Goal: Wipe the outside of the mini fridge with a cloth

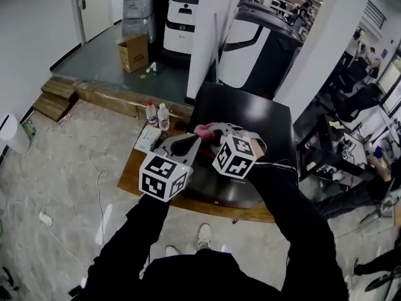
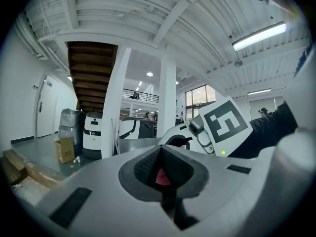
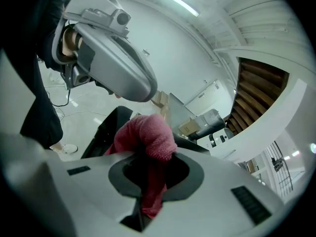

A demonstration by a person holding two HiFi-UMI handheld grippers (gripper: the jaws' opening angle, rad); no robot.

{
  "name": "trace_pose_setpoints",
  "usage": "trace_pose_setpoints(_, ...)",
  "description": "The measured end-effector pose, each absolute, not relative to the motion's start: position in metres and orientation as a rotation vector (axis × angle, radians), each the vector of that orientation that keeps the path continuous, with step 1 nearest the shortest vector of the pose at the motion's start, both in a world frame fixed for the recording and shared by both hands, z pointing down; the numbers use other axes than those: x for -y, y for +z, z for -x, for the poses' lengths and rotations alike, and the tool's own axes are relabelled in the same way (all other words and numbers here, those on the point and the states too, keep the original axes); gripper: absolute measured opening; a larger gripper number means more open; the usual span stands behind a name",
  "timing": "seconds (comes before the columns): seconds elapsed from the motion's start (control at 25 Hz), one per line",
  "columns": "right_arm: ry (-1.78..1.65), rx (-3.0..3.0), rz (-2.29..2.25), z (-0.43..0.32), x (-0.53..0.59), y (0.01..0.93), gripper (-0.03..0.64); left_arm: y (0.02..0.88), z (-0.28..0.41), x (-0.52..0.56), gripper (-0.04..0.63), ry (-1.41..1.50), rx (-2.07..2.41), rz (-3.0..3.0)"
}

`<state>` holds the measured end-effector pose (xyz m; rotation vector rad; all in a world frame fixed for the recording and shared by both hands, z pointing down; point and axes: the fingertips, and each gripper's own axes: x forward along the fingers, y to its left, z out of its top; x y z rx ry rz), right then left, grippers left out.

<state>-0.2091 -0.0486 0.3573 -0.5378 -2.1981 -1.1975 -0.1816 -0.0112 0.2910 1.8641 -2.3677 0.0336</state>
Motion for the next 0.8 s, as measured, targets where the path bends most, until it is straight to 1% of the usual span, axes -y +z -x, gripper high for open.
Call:
trace_pose_setpoints(0.16, -1.147, 2.236, 0.546, 0.189, 0.039, 0.355, 0.043, 0.290, 0.166, -0.002, 0.005, 0.044, 2.357, -1.888)
trace_pose_setpoints(0.48, -1.204, 2.278, 0.526, 0.174, 0.036, 0.345, 0.046, 0.283, 0.153, 0.001, 0.005, 0.049, 2.366, -1.886)
trace_pose_setpoints(0.64, -1.230, 2.342, 0.463, 0.158, 0.070, 0.315, 0.046, 0.264, 0.140, 0.028, 0.006, 0.055, 2.400, -1.906)
trace_pose_setpoints(0.8, -1.223, 2.375, 0.354, 0.134, 0.142, 0.276, 0.046, 0.238, 0.120, 0.079, 0.005, 0.013, 2.426, -1.951)
